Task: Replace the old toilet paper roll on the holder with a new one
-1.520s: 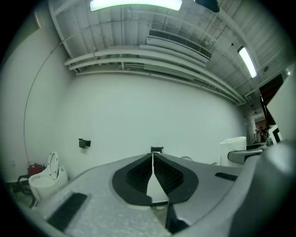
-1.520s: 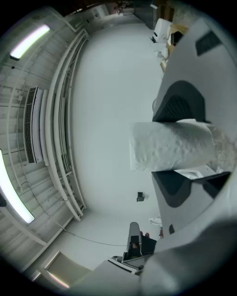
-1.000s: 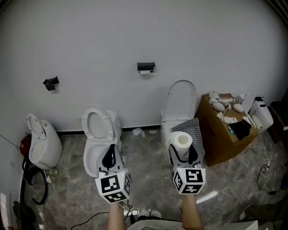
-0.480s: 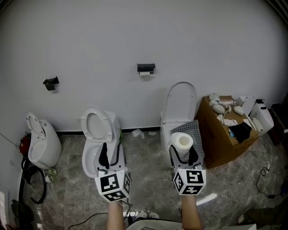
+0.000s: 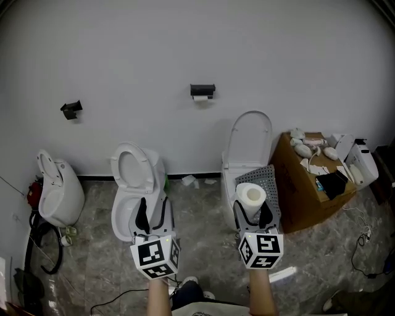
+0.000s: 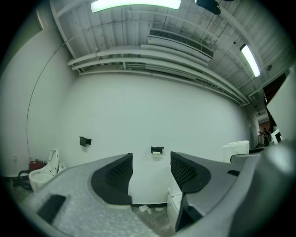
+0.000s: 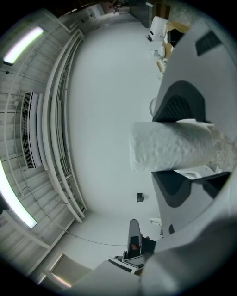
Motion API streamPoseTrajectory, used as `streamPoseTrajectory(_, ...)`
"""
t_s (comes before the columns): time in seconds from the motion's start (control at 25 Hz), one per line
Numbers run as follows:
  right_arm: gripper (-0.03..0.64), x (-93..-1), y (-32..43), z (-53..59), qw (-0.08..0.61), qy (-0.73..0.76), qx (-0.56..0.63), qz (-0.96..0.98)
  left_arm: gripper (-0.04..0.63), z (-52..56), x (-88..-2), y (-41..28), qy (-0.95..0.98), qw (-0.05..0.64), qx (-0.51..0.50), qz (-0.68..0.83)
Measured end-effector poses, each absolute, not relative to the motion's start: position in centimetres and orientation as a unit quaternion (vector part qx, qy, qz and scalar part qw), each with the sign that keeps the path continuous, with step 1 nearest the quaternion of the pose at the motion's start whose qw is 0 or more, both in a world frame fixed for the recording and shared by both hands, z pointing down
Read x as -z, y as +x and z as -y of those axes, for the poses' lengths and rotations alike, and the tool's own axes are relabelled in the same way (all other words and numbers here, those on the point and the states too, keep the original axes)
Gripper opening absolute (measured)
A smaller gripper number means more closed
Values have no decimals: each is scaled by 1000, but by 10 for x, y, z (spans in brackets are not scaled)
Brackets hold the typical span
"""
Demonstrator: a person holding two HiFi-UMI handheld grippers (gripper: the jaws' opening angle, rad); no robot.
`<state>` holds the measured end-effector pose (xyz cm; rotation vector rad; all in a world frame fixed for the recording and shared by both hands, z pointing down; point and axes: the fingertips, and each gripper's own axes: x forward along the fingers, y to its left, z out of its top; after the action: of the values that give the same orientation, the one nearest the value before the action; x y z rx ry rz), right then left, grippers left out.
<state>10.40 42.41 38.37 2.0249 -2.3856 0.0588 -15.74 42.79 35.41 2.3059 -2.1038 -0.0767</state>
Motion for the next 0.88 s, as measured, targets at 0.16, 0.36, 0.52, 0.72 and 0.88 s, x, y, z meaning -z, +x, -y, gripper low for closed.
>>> streamPoseTrajectory(0.16, 301, -388, 105, -410, 9, 646, -22, 763, 238, -414, -357, -156, 738, 11, 21, 674)
streamPoseTrajectory(0.36, 301, -394, 107, -381, 10, 646, -28, 762, 238, -386, -360, -153, 740, 10, 20, 673)
streamPoseTrajectory(0.52, 301, -396, 107, -347, 8, 648, -29, 761, 238, -352, -364, -153, 743, 13, 18, 669)
streamPoseTrajectory(0.72, 301, -393, 102, -296, 5, 652, -26, 758, 238, -298, -360, -158, 748, 6, 18, 664)
streamPoseTrajectory(0.88, 301, -387, 93, -246, 6, 656, -24, 754, 238, -246, -353, -167, 751, 1, 19, 660)
